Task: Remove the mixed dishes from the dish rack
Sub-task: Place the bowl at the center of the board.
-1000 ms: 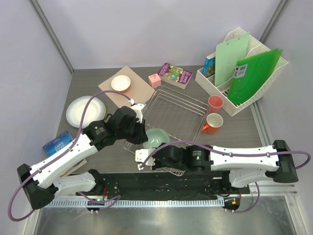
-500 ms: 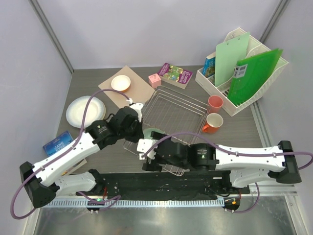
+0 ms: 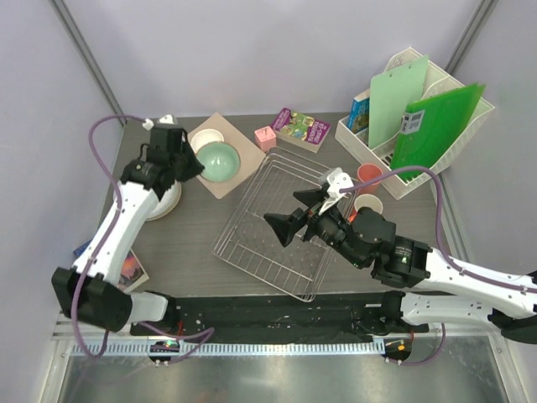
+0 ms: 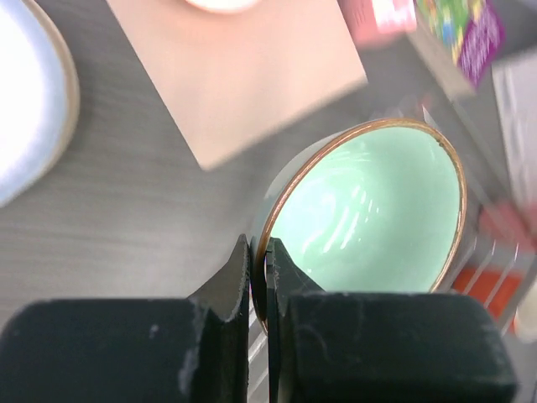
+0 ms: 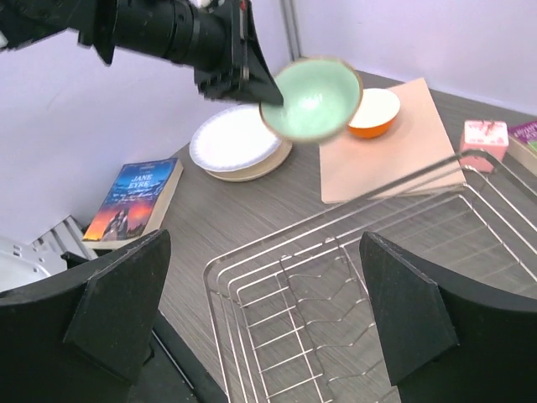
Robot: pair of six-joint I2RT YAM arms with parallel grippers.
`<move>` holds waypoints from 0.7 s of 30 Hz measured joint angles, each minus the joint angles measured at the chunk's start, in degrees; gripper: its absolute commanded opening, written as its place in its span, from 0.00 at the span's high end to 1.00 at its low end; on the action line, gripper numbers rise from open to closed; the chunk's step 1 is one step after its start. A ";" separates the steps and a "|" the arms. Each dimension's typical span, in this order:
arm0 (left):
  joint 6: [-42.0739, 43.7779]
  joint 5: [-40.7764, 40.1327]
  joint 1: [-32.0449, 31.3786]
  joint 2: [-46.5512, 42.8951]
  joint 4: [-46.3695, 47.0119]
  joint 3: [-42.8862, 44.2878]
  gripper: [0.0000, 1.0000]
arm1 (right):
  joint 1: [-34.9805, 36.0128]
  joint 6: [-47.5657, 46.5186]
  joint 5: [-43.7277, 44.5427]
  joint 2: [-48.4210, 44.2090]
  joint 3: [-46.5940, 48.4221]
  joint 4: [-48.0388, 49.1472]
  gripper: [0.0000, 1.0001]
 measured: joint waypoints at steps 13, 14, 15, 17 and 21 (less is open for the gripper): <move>-5.35 6.43 13.68 36.81 11.61 22.67 1.00 | -1.18 5.35 5.11 -8.68 -12.22 1.73 0.00; -5.84 7.10 14.36 38.51 12.09 23.45 1.00 | -1.36 5.53 5.46 -9.51 -12.70 2.05 0.00; -6.21 7.69 14.88 39.80 12.33 24.24 1.00 | -1.49 5.66 5.79 -10.21 -13.14 2.27 0.00; -7.21 8.85 16.00 42.45 13.46 25.86 1.00 | -1.84 5.88 6.25 -11.61 -14.08 2.93 0.00; -8.37 9.66 17.16 43.47 15.43 26.49 1.00 | -2.43 6.08 6.75 -13.33 -15.52 3.45 0.00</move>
